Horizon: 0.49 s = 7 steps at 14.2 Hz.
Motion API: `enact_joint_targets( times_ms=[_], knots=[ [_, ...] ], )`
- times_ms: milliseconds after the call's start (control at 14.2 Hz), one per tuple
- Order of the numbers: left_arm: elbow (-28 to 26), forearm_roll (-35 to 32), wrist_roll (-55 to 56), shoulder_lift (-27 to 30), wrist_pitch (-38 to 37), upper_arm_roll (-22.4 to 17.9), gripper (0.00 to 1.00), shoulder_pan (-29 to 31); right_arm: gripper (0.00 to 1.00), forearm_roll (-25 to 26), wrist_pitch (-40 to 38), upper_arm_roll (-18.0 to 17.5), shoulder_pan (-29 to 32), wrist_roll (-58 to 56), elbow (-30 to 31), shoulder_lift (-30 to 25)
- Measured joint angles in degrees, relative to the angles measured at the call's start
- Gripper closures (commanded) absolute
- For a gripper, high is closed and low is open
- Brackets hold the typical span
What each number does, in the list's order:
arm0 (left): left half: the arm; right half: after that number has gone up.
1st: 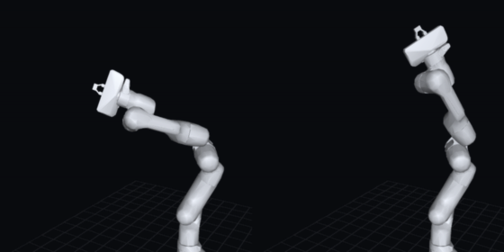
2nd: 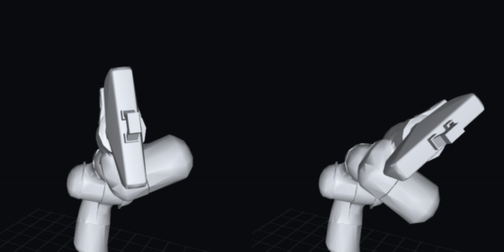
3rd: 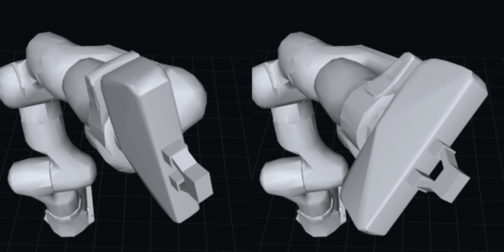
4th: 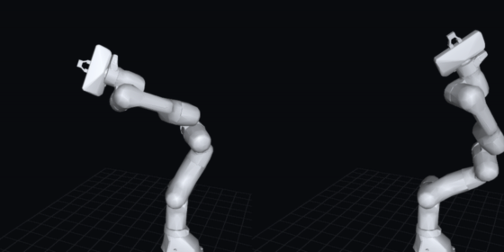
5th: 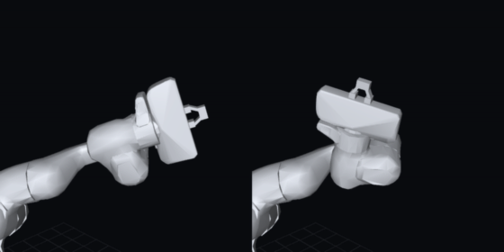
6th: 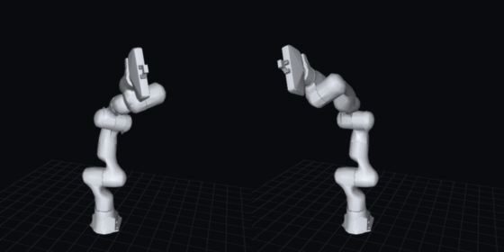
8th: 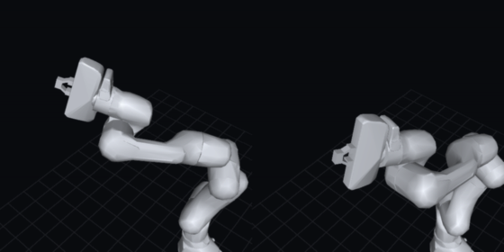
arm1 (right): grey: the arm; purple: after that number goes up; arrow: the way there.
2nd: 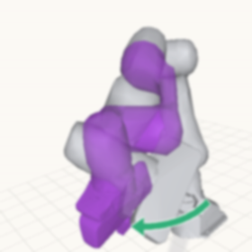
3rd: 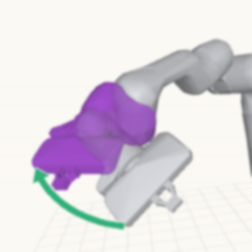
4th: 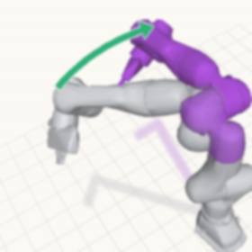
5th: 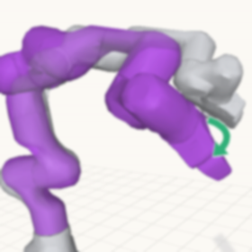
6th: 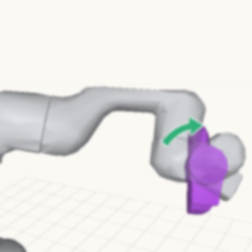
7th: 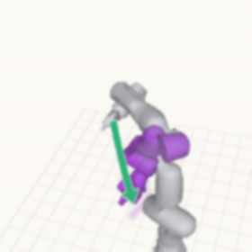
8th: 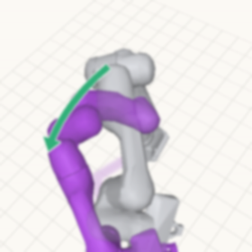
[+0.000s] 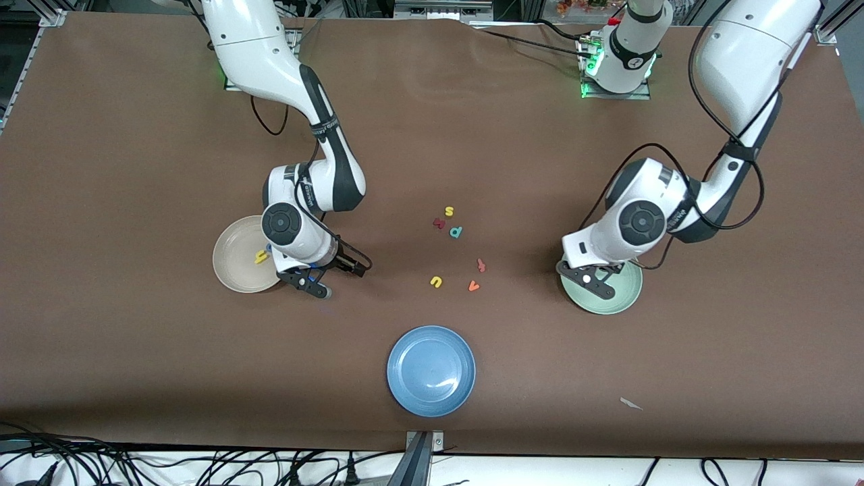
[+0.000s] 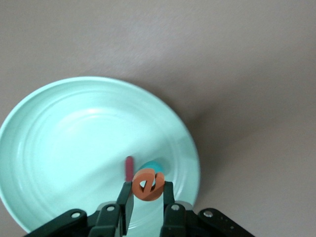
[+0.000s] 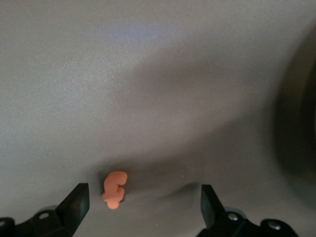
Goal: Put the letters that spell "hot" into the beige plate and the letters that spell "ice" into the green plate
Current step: 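Grasp the orange f with the right gripper while the left gripper withdraws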
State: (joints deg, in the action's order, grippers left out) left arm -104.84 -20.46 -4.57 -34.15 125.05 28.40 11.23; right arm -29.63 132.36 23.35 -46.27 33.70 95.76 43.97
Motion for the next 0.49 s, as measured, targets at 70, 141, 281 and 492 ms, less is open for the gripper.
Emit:
enact_joint_targets(
  times_ms=[70,141,281,492],
  knots=[
    [0.09,0.0,-1.71,-0.42,0.19,-0.01,0.58,0.98,0.01,-0.13,0.0,0.0,0.01,0.33,-0.14,0.0],
    [0.35,0.0,-3.47,-0.79,0.37,-0.01,0.08,1.74,0.03,-0.25,0.0,0.0,0.02,0.63,-0.42,0.05],
    [1.45,0.0,-7.92,-1.69,0.56,-0.01,0.0,2.52,0.16,-0.27,-0.02,-0.09,0.02,1.54,-1.04,0.5],
    [4.54,0.01,-12.52,-2.58,-0.11,0.09,0.0,2.79,0.33,-0.27,-0.03,-1.04,-0.12,2.33,-2.55,2.15]
  ],
)
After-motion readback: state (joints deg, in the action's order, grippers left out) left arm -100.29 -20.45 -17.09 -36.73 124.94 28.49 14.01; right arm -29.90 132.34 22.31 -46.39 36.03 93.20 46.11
